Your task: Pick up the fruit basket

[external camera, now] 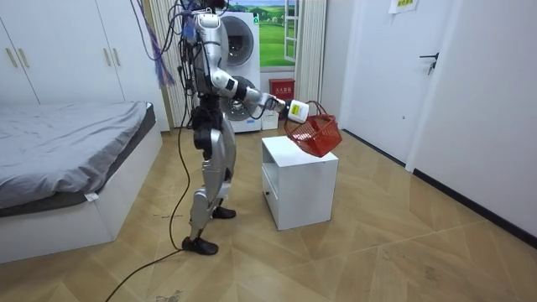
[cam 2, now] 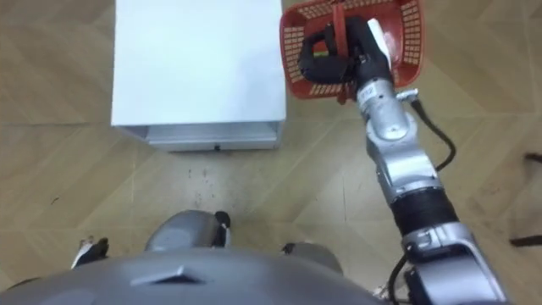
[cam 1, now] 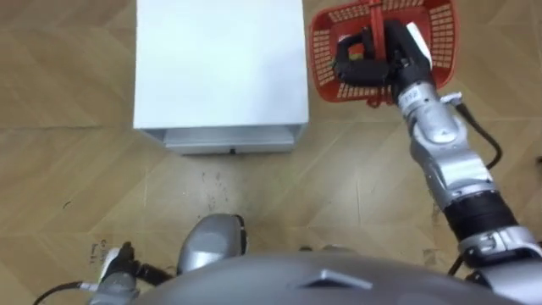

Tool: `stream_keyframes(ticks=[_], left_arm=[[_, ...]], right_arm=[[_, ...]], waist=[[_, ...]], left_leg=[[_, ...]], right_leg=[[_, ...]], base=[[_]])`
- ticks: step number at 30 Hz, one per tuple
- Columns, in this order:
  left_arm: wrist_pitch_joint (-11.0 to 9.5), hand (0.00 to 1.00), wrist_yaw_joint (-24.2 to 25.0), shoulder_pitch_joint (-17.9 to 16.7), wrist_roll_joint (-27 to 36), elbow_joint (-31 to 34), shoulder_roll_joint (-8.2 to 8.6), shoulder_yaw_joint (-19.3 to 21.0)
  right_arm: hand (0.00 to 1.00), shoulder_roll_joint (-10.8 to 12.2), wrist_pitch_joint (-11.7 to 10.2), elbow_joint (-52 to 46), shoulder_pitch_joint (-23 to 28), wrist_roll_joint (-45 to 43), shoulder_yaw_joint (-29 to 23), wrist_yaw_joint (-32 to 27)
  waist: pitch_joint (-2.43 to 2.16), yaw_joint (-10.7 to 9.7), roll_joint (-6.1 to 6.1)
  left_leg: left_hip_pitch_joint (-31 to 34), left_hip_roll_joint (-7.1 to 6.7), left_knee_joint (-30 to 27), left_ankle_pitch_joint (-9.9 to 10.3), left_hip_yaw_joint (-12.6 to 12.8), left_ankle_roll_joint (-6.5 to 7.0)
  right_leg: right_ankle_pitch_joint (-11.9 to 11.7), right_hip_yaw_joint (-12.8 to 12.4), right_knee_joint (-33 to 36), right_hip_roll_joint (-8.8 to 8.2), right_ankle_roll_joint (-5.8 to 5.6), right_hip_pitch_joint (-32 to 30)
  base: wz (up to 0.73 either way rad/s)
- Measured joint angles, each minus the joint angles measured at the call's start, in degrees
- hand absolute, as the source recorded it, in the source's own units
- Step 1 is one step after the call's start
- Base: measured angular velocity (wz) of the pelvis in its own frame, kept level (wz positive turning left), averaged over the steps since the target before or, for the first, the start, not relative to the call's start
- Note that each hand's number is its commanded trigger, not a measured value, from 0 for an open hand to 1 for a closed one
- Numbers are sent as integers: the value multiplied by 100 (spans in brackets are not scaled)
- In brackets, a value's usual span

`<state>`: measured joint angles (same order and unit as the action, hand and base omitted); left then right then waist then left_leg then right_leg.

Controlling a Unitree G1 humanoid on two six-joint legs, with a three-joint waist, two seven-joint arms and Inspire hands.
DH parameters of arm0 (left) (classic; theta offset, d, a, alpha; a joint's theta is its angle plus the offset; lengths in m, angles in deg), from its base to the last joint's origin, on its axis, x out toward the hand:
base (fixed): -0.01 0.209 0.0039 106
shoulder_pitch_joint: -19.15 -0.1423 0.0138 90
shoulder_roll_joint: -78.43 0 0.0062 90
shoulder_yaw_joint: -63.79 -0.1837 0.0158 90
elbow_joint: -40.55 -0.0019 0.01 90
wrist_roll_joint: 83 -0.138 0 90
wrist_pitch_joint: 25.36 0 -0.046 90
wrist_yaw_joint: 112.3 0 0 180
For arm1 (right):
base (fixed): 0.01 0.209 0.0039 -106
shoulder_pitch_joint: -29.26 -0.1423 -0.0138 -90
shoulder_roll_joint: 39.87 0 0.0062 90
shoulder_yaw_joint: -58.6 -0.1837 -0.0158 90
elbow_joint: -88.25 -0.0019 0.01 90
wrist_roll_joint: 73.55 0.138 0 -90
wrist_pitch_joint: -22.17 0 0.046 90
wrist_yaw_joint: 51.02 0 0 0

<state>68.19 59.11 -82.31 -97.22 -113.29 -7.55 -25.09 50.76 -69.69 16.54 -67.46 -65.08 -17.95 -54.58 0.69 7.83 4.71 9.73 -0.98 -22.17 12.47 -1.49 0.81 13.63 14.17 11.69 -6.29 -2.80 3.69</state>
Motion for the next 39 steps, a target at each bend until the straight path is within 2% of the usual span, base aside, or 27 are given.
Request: stream_keyframes(ticks=[1, 2, 3, 4, 5, 6, 7, 8, 9, 10, 11, 15, 18, 25, 29, 35, 39], left_arm=[[-5, 0, 0, 0, -8, 24, 0, 18], [-16, 0, 9, 6, -5, 74, 1, 30], [-23, 0, 23, 37, -8, 144, 49, -6], [-20, 0, 28, 74, -8, 211, 94, -58], [-14, 0, 24, 118, -11, 267, 96, -154], [15, 0, 30, 145, -24, 193, 120, -177], [27, 0, 39, 150, -40, 164, 141, -180], [74, 0, 42, 159, -44, 69, 177, -180], [93, 0, 44, 159, -41, 25, 180, -176], [124, 0, 41, 147, -23, -34, 166, -172], [133, 0, 36, 119, -2, -33, 166, -174], [96, 0, 30, 121, 2, -31, 183, -167], [96, 0, 30, 103, 1, -31, 199, -166], [103, 0, 72, 68, -5, -35, 190, -132], [124, 0, 93, 69, -31, -24, 186, -127], [165, 0, 264, 103, -121, -20, 190, 2], [205, 0, 318, 106, -152, -23, 198, 12]], right_arm=[[100, 20, 0, 0, 1, 1, 2, 0], [100, 69, -1, -8, 4, 3, -3, -5], [100, 37, -14, -34, 48, 4, -45, -15], [100, -20, -15, -52, 45, 8, -101, -23], [100, -4, 19, -40, 47, 4, -151, -50], [100, 23, 26, -84, 44, -27, -109, -16], [100, 39, 25, -109, 48, -55, -88, 17], [100, 47, 21, -121, 39, -115, -53, 63], [100, 48, 21, -128, 39, -165, -41, 65], [100, 42, 22, -154, 43, -252, -7, 61], [100, 39, 23, -164, 31, -325, 5, 58], [100, 40, 22, -163, -8, -328, 11, 125], [100, 53, 23, -164, -7, -325, 57, 148], [100, 68, 69, -328, -8, -314, 112, 321], [100, 216, 99, -465, -9, -299, 178, 376], [100, 221, 324, -473, -20, -408, 340, 441], [100, 221, 324, -473, -33, -432, 341, 492]], waist=[[4, -12, 3], [97, -35, 112], [54, -70, 142], [4, -94, 64], [-41, -6, 84], [-40, 100, 100], [-37, 144, 95], [-15, 252, 57], [-3, 273, 32], [4, 263, 14], [-10, 227, -6], [17, 202, 3], [25, 210, 31], [19, 290, 39], [18, 367, 40], [9, 528, 52], [4, 544, 68]], left_leg=[[-6, 0, -67, 0, 17, 0], [243, -80, -547, 18, 132, -24], [585, -247, -365, 9, 225, 1], [718, -247, 55, -216, 245, 78], [838, -221, 252, -626, 493, 260], [808, -214, 298, -612, 504, 281], [777, -216, 298, -612, 459, 282], [674, -215, 304, -612, 319, 281], [615, -223, 310, -613, 231, 279], [495, -264, 355, -605, 210, 252], [379, -274, 480, -634, 184, 192], [248, -234, 679, -718, 116, 70], [258, -186, 669, -726, 105, 54], [258, -179, 635, -725, 125, 55], [258, -181, 639, -724, 125, 56], [263, -190, 637, -711, 128, 72], [259, -213, 635, -690, 125, 103]], right_leg=[[-18, -19, -28, 7, 2, 72], [-49, -236, -74, -68, 30, 218], [-44, -610, -129, -94, 28, 249], [-15, -593, -77, -60, -8, 190], [115, -440, 25, -83, -135, 83], [117, -244, -8, -76, -194, 15], [131, -216, -38, -63, -213, 21], [151, -175, -164, -43, -206, 15], [128, -149, -250, -31, -200, 4], [31, -72, -338, -51, -47, -35], [43, 40, -226, -55, -33, -3], [17, 152, -185, 76, 14, 33], [0, 170, -168, 115, 43, 29], [0, 178, -89, 123, 43, 4], [0, 190, -83, 119, 43, 10], [0, 375, -34, 80, 42, 19], [2, 493, 18, 35, 40, 14]], base=[[33], [50], [64], [59], [25], [0], [-22], [-19], [-13], [8], [9], [7], [0], [0], [1], [2], [0]])
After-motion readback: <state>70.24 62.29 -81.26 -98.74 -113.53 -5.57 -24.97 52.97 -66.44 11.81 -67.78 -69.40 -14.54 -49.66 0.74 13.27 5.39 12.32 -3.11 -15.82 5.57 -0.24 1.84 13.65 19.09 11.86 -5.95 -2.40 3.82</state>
